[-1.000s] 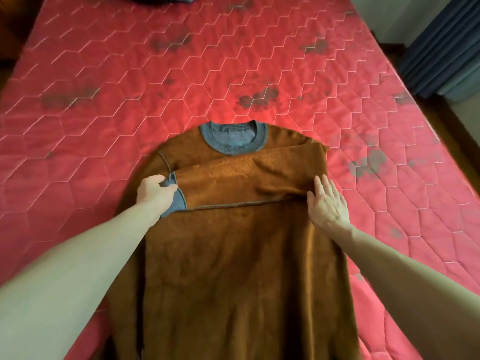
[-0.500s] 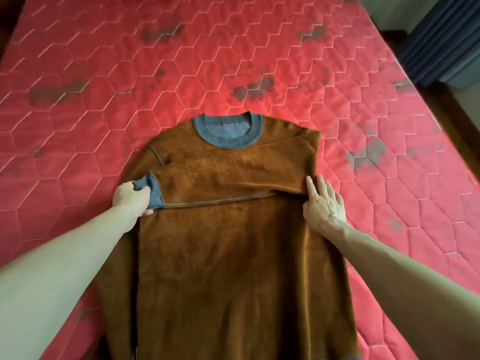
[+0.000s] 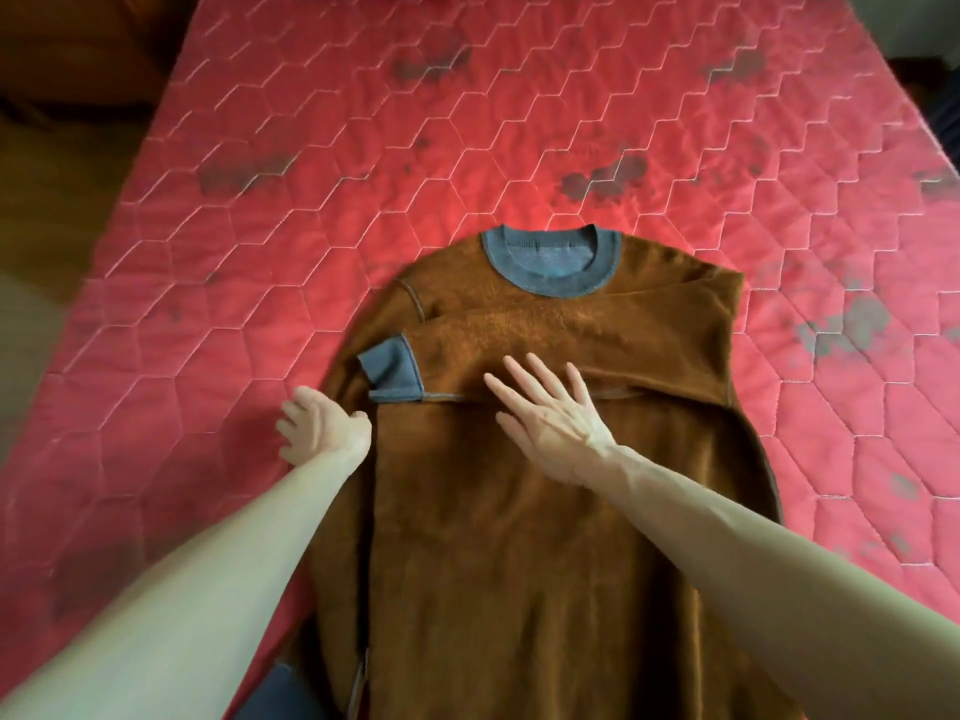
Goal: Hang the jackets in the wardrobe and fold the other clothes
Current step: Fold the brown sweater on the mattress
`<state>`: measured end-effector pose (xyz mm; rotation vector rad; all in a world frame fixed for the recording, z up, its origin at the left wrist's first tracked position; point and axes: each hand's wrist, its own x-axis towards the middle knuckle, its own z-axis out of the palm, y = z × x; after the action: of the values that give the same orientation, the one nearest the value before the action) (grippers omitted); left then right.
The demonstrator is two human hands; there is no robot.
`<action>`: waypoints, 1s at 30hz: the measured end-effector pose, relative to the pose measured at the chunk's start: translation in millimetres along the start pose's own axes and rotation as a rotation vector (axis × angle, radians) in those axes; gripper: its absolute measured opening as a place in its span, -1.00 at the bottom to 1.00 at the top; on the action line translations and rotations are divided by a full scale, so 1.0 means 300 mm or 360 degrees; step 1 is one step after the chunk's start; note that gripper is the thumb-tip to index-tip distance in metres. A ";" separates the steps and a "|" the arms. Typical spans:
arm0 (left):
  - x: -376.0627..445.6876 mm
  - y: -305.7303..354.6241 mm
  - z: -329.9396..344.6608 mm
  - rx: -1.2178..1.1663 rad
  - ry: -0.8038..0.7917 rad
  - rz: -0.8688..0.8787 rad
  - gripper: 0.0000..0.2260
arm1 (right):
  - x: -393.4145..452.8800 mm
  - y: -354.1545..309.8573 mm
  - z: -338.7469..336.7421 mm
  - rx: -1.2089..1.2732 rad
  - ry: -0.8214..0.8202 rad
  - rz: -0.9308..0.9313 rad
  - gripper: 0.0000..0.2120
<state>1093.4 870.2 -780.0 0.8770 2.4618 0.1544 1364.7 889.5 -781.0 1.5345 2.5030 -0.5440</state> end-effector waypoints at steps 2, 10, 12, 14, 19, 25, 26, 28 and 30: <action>0.022 -0.037 -0.018 0.0035 -0.0091 0.0042 -0.49 | 0.066 -0.091 0.000 0.0054 -0.0024 -0.0059 -0.45; 0.152 -0.191 -0.166 -0.0466 -0.0685 0.0138 -0.46 | 0.243 -0.331 0.035 0.0256 -0.0298 0.0287 -0.39; 0.179 -0.207 -0.256 -0.0553 -0.0605 0.0194 -0.72 | 0.255 -0.349 0.040 0.0318 -0.0352 0.0377 -0.38; 0.286 -0.209 -0.293 -0.0495 -0.0447 0.0284 -0.75 | 0.266 -0.355 0.032 0.0428 -0.0388 0.0444 -0.38; 0.462 -0.247 -0.359 -0.0174 -0.0212 0.0485 -0.75 | 0.272 -0.351 0.052 0.0237 -0.0512 0.0437 -0.31; 0.361 -0.386 -0.373 -0.0072 -0.0817 0.0292 -0.53 | 0.287 -0.356 0.097 0.0129 -0.0532 0.0469 -0.20; 0.384 -0.404 -0.364 0.0001 -0.0818 0.0281 -0.58 | 0.288 -0.350 0.098 0.0136 -0.0525 0.0468 -0.19; 0.402 -0.435 -0.387 0.0135 -0.0875 0.0309 -0.68 | 0.292 -0.346 0.094 0.0156 -0.0534 0.0462 -0.20; 0.417 -0.451 -0.440 0.0182 -0.0893 0.0295 -0.78 | 0.299 -0.344 0.102 0.0179 -0.0503 0.0434 -0.22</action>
<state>868.8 849.6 -757.5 1.0329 1.8817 -0.1530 1230.1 909.8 -814.5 1.6447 2.0226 -0.8205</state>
